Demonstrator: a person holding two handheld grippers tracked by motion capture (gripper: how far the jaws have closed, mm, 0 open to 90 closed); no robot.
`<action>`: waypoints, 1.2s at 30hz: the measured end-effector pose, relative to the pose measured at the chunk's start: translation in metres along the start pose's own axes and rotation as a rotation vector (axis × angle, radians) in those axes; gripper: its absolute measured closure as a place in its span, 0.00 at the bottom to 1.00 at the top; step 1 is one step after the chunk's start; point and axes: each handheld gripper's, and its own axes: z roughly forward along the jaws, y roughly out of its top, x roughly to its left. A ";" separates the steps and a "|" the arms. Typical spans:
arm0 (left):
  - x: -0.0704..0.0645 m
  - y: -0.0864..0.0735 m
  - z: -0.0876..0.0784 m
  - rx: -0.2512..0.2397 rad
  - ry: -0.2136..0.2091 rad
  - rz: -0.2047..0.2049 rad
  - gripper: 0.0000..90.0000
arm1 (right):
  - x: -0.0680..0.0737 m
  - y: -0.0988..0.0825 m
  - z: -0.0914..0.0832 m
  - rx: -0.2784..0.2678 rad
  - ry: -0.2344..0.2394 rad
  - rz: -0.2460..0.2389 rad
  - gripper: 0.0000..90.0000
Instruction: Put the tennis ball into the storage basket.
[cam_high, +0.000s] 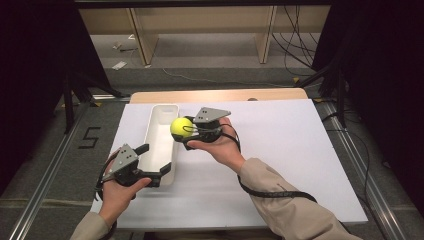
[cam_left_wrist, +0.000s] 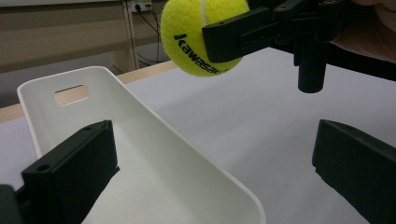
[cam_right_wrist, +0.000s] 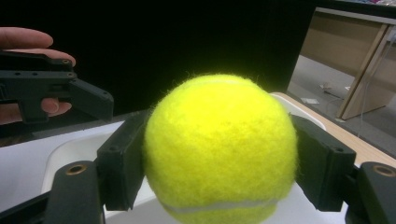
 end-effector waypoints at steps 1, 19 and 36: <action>0.000 0.000 0.000 0.001 0.000 0.000 0.00 | 0.000 0.000 0.000 0.000 0.000 0.000 0.31; 0.000 0.000 0.000 0.000 0.000 0.002 0.00 | 0.002 0.002 0.007 0.003 0.004 -0.012 0.31; 0.000 0.000 0.000 0.002 0.002 0.003 0.00 | 0.004 0.005 0.016 0.004 0.009 -0.009 0.31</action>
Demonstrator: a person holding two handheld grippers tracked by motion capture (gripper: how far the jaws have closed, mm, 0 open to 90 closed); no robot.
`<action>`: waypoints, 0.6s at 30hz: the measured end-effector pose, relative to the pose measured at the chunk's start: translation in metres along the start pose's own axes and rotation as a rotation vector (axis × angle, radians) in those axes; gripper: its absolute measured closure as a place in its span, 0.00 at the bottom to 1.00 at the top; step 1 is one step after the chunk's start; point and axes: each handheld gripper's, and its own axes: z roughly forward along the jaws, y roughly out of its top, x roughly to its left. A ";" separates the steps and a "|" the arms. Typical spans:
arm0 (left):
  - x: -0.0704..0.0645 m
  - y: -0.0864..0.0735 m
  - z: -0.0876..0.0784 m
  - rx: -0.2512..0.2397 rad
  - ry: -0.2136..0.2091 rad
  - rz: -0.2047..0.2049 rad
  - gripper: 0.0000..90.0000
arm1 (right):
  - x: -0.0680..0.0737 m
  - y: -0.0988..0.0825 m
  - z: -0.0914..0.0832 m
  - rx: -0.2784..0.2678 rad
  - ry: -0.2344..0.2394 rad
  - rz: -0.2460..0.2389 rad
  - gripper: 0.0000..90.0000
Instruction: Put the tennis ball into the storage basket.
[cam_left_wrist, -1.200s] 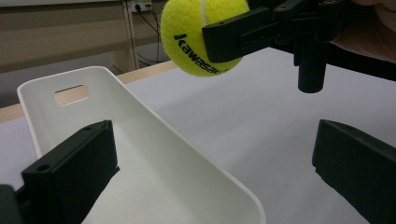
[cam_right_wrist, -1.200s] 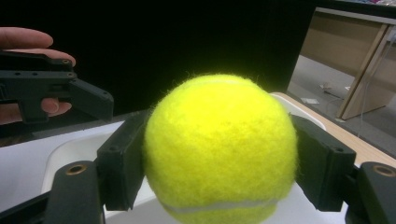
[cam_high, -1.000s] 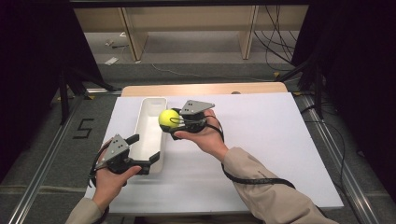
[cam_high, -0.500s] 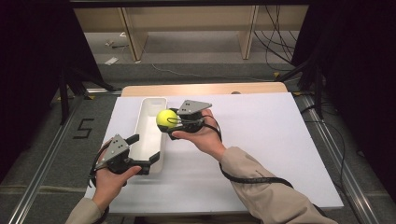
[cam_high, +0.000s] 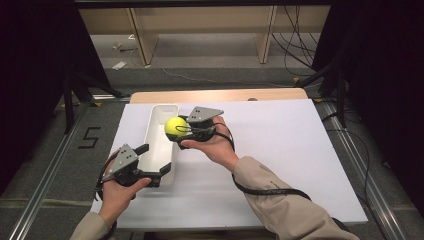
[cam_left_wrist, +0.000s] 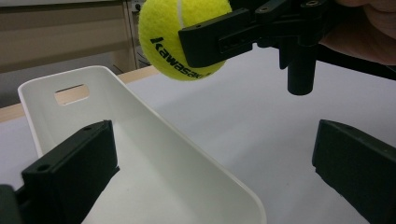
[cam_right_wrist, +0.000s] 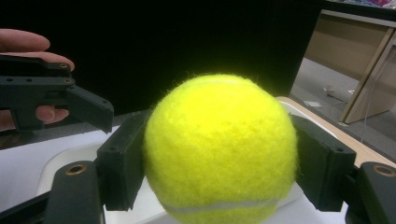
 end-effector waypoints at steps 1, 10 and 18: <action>-0.002 -0.001 0.000 0.006 -0.022 -0.030 0.00 | 0.000 0.000 0.001 0.000 0.000 0.000 0.31; -0.002 -0.001 0.000 0.003 -0.015 -0.028 0.00 | 0.001 0.000 0.006 0.000 0.004 -0.003 0.31; -0.001 -0.001 0.000 0.005 -0.005 -0.022 0.00 | 0.002 0.002 0.011 0.002 0.007 0.002 0.31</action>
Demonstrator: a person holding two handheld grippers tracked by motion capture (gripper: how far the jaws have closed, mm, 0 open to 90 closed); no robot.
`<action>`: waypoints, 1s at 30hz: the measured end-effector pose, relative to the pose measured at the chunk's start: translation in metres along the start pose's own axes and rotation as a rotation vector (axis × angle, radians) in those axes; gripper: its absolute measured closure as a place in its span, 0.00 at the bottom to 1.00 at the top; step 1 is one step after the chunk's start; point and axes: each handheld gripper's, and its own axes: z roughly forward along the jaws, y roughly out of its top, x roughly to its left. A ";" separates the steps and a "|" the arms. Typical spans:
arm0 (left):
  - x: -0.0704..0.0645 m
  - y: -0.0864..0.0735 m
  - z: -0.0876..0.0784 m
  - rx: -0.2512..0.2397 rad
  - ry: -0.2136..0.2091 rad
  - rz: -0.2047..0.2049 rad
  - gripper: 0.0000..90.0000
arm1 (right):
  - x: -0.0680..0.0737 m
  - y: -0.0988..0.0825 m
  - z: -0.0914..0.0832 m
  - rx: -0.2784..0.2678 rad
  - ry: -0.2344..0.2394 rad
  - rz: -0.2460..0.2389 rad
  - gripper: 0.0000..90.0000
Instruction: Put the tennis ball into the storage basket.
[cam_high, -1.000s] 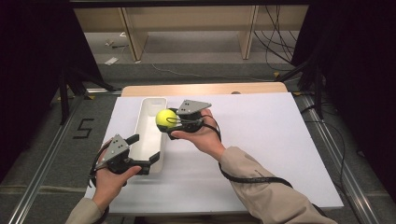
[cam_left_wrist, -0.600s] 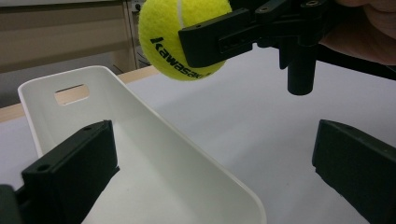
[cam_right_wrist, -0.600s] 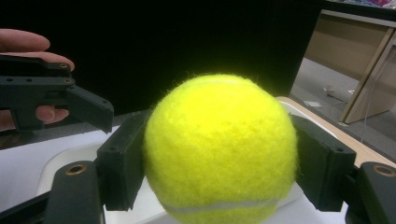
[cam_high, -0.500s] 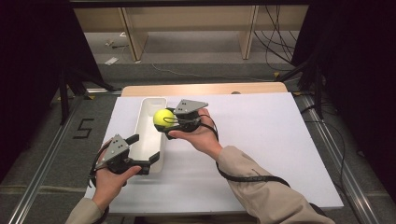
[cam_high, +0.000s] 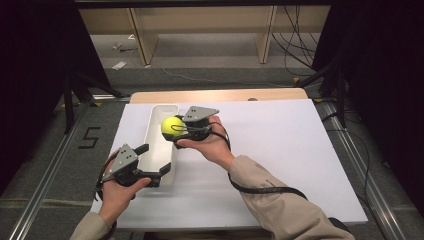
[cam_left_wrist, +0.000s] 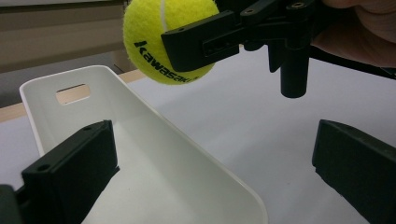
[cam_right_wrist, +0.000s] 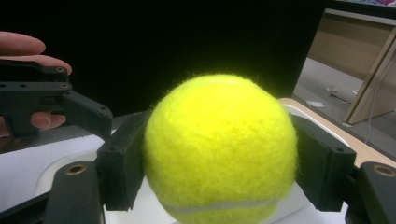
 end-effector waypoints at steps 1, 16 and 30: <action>0.000 0.000 0.000 0.000 0.004 0.005 0.00 | 0.000 0.000 0.001 0.001 0.000 0.002 0.31; 0.001 0.001 -0.001 -0.004 0.013 0.018 0.00 | -0.001 0.003 0.009 0.004 -0.001 0.004 0.31; 0.001 0.001 -0.001 -0.008 0.010 0.025 0.00 | -0.002 0.003 0.018 0.014 0.000 0.007 0.31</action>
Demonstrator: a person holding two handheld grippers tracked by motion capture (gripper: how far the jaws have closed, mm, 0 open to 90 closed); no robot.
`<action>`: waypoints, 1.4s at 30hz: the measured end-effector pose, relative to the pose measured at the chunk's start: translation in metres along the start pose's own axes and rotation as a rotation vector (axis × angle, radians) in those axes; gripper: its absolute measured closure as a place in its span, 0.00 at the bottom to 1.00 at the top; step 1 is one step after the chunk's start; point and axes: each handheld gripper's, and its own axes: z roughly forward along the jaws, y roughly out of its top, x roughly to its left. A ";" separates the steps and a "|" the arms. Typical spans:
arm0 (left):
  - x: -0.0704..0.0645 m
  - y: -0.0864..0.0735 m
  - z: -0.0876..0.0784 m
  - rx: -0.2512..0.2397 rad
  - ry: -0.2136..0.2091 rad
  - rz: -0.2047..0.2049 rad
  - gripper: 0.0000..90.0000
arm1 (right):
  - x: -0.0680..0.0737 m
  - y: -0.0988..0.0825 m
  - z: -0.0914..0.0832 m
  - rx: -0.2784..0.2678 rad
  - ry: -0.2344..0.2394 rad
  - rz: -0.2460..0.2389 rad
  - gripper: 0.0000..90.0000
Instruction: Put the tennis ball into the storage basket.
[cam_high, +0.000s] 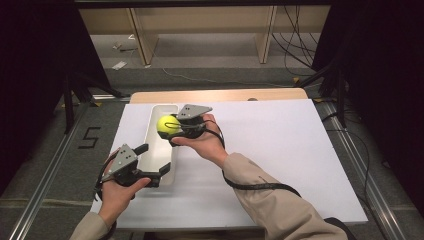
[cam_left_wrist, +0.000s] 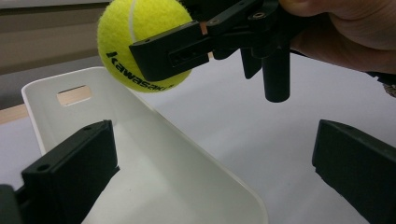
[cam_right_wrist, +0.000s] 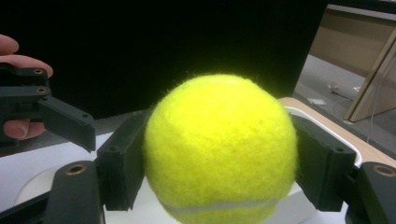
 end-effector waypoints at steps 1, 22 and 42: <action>0.000 0.000 0.000 0.000 0.000 0.000 0.00 | 0.000 0.000 0.000 0.002 0.003 0.000 0.31; 0.000 0.000 0.000 0.000 -0.001 -0.003 0.00 | 0.001 -0.001 0.012 0.016 0.007 0.003 0.31; 0.000 0.000 -0.001 -0.003 -0.001 0.004 0.00 | 0.002 -0.003 0.020 0.028 0.012 0.002 0.31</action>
